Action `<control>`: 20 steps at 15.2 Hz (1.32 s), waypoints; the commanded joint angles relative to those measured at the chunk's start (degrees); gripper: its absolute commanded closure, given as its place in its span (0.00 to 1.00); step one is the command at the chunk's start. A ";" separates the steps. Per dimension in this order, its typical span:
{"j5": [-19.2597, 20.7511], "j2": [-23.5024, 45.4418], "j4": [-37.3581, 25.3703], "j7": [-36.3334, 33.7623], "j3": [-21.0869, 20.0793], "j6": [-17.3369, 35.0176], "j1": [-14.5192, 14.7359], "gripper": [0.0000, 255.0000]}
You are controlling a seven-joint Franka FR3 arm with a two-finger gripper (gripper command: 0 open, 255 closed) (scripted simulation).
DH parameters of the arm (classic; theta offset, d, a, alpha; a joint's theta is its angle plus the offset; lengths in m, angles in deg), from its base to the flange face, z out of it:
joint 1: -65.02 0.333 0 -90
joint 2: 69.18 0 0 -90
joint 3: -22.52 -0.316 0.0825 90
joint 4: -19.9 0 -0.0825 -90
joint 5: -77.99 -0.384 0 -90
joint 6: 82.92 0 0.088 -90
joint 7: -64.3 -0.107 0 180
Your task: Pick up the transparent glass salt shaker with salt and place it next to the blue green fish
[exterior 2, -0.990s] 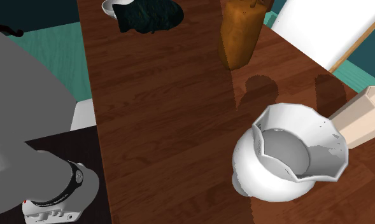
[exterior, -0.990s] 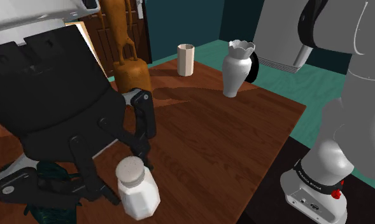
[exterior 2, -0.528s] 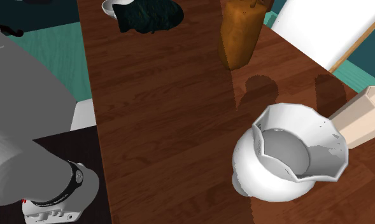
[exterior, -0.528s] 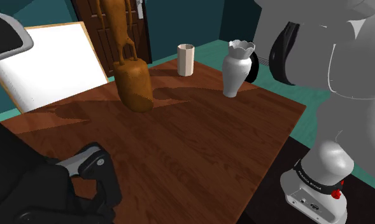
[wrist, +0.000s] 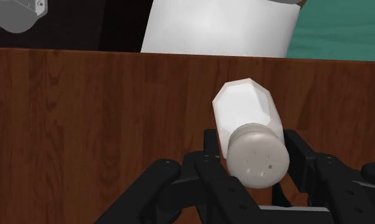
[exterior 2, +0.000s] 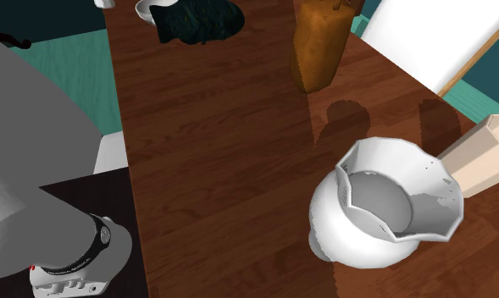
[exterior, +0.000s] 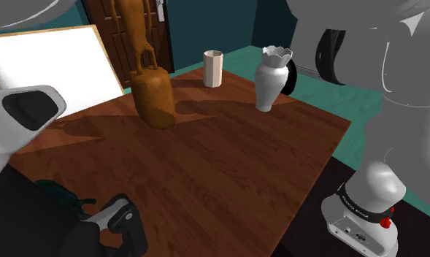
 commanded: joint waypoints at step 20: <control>-0.76 -2.14 20.23 1.71 0.30 17.62 -4.20 1.00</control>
